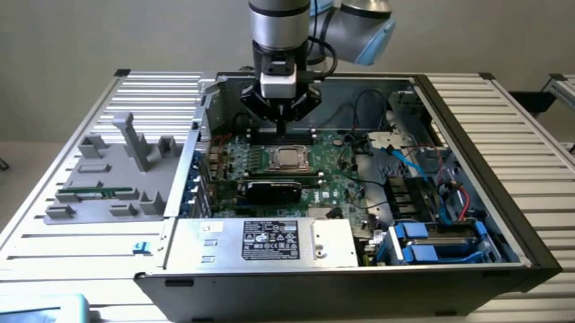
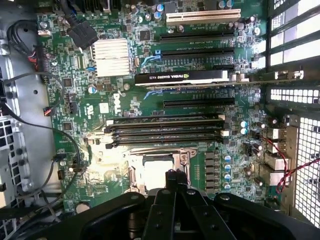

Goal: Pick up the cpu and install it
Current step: 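Install the second cpu locking lever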

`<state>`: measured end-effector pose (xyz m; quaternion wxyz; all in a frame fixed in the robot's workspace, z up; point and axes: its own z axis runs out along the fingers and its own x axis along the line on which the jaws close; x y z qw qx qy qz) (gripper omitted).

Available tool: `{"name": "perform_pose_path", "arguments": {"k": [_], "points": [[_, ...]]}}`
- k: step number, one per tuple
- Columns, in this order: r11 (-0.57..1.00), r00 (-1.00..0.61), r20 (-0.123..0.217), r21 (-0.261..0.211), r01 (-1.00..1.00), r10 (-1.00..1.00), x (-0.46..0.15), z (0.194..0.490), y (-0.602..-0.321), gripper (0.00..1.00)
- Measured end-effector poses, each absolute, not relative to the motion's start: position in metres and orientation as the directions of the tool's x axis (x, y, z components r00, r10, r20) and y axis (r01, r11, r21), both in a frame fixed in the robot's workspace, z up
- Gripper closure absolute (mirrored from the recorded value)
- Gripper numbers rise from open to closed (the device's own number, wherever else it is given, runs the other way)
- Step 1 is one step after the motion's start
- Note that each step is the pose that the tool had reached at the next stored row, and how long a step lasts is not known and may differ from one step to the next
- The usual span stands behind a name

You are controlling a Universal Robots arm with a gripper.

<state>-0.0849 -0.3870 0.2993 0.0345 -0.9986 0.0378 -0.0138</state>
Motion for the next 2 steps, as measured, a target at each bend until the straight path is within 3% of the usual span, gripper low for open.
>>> {"name": "perform_pose_path", "arguments": {"k": [2], "points": [[-0.995, 0.997, 0.025, -0.070, -0.075, -0.076, -0.0849, 0.2993, -0.3870, 0.89]]}}
